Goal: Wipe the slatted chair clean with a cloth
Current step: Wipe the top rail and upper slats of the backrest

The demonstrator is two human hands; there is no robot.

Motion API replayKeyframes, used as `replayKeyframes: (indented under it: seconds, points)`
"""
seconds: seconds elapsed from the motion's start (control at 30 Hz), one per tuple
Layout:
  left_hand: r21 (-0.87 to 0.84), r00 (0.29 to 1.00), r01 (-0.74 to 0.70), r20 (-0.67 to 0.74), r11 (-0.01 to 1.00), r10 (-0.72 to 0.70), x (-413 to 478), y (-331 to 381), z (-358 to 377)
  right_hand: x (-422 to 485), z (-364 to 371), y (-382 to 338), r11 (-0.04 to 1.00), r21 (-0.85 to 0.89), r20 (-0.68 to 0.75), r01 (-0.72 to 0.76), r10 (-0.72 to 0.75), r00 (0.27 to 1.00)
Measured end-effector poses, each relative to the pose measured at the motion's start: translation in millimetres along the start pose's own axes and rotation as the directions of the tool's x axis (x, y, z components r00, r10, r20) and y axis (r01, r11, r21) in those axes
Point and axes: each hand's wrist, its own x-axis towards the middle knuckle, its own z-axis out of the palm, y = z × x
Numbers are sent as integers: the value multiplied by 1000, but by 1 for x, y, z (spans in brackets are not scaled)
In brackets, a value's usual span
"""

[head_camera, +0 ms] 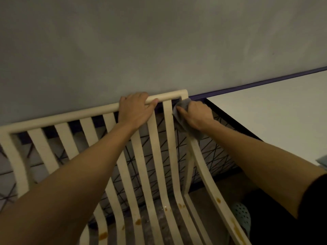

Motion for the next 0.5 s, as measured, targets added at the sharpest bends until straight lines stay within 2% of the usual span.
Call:
replayKeyframes:
  seconds: [0.13,0.27,0.5]
  points:
    - [8,1000,-4,-16,1000,4,-1,-1,3,14,-6,-6,999,19,-42,41,-40,998]
    - [10,1000,-7,-29,1000,7,-2,-1,4,8,9,-2,996,91,-74,1,6,997]
    - [7,1000,2,-1,1000,-2,-2,-1,3,-28,41,11,1000,0,-62,-15,15,998]
